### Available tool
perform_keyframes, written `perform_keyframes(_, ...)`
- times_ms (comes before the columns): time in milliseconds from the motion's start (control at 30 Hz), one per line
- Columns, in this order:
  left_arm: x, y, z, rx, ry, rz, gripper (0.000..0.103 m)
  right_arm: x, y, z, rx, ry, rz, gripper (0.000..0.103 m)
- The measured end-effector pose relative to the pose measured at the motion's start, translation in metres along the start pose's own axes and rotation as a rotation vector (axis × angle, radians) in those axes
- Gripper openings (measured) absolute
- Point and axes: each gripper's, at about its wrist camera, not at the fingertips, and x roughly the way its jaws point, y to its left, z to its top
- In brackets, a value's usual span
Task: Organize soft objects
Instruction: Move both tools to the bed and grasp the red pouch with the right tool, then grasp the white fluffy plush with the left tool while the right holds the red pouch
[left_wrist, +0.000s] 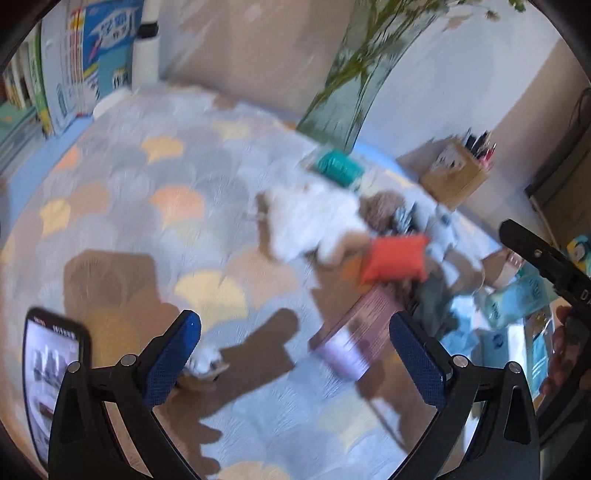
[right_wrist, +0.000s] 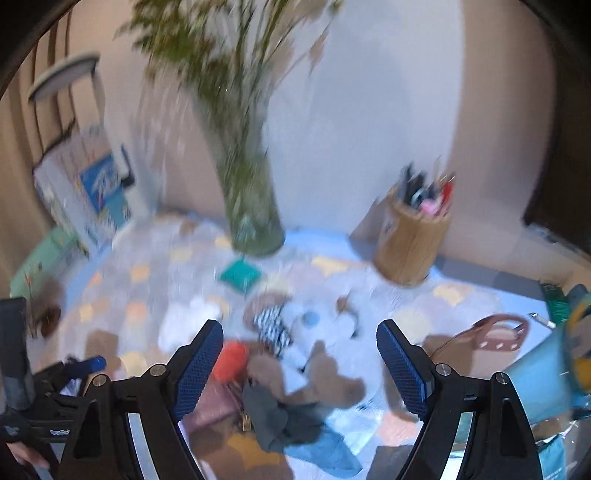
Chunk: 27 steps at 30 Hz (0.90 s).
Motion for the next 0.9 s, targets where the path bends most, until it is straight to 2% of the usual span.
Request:
perform_keyframes(167, 0.007, 0.004, -0.004, 0.015, 0.001, 0.053, 0.102, 0.027, 0.021, -0.008, -0.109, 0.065, 0.019, 0.084)
perform_keyframes(333, 0.005, 0.02, 0.002, -0.04, -0.025, 0.067, 0.102, 0.051, 0.051, -0.009, -0.264, 0.108, 0.038, 0.084)
perform_keyframes(533, 0.006, 0.038, 0.001, -0.095, -0.012, 0.091, 0.102, 0.082, 0.085, -0.017, -0.457, 0.143, 0.05, 0.084)
perform_keyframes(633, 0.007, 0.039, 0.002, -0.094, -0.015, 0.092, 0.102, 0.097, 0.09, -0.02, -0.494, 0.19, 0.087, 0.084)
perform_keyframes(700, 0.006, 0.038, 0.004, -0.092, -0.026, 0.086, 0.102, 0.103, 0.089, -0.021, -0.479, 0.219, 0.112, 0.077)
perform_keyframes(767, 0.008, 0.038, 0.008, -0.095, -0.034, 0.082, 0.102, 0.112, 0.082, -0.024, -0.435, 0.273, 0.106, 0.043)
perform_keyframes(900, 0.014, 0.038, 0.024, -0.144, -0.047, 0.041, 0.102, 0.111, 0.063, -0.025, -0.308, 0.268, 0.137, 0.039)
